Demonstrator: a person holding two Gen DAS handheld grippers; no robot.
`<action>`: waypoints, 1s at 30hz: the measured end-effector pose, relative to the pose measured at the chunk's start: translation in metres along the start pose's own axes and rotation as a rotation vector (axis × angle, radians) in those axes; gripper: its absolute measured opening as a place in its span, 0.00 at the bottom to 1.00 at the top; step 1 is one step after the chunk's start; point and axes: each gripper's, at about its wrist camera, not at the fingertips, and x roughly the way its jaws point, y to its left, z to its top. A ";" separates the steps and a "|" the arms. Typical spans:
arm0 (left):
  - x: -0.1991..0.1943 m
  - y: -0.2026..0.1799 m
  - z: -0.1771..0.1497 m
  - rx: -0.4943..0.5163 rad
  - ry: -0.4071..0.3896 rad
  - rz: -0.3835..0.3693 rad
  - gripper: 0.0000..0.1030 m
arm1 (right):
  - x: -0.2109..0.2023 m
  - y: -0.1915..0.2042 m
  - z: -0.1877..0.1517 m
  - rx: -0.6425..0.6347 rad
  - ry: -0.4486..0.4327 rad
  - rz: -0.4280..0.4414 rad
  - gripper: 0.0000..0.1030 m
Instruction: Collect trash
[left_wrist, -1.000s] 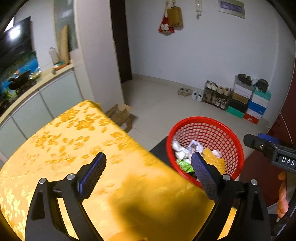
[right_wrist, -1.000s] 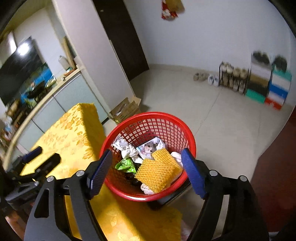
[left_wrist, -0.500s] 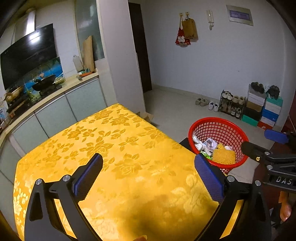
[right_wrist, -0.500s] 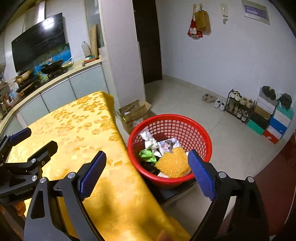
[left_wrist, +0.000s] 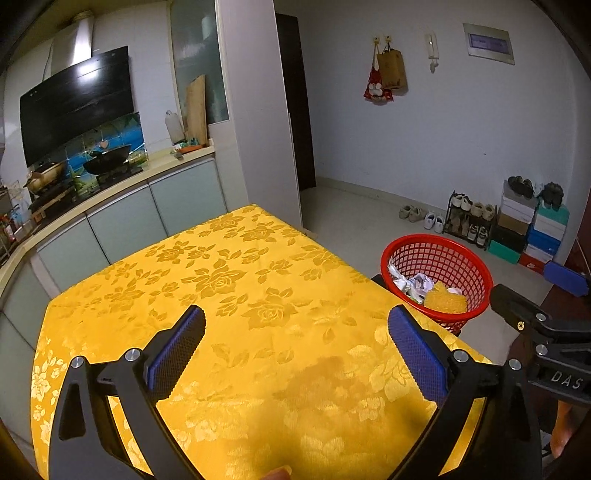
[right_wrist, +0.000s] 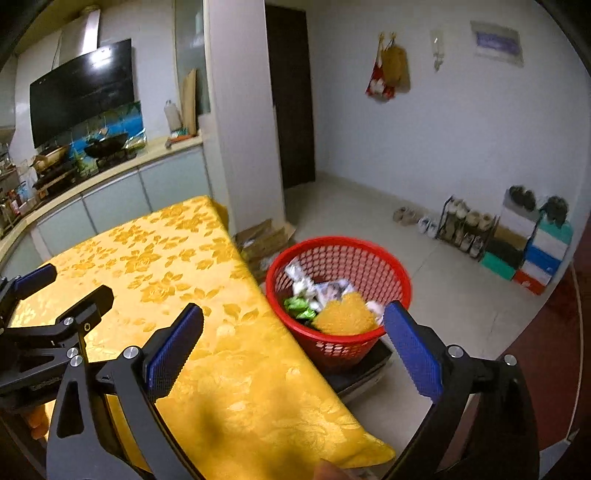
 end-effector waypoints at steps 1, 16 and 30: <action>-0.002 -0.001 -0.001 0.001 -0.002 -0.001 0.93 | -0.002 0.001 -0.001 -0.004 -0.007 -0.007 0.93; -0.010 0.000 -0.007 -0.020 0.011 -0.008 0.93 | -0.006 -0.004 -0.011 0.046 0.038 0.036 0.93; 0.001 -0.004 -0.007 -0.018 0.031 -0.009 0.93 | 0.000 -0.011 -0.009 0.054 0.066 0.032 0.93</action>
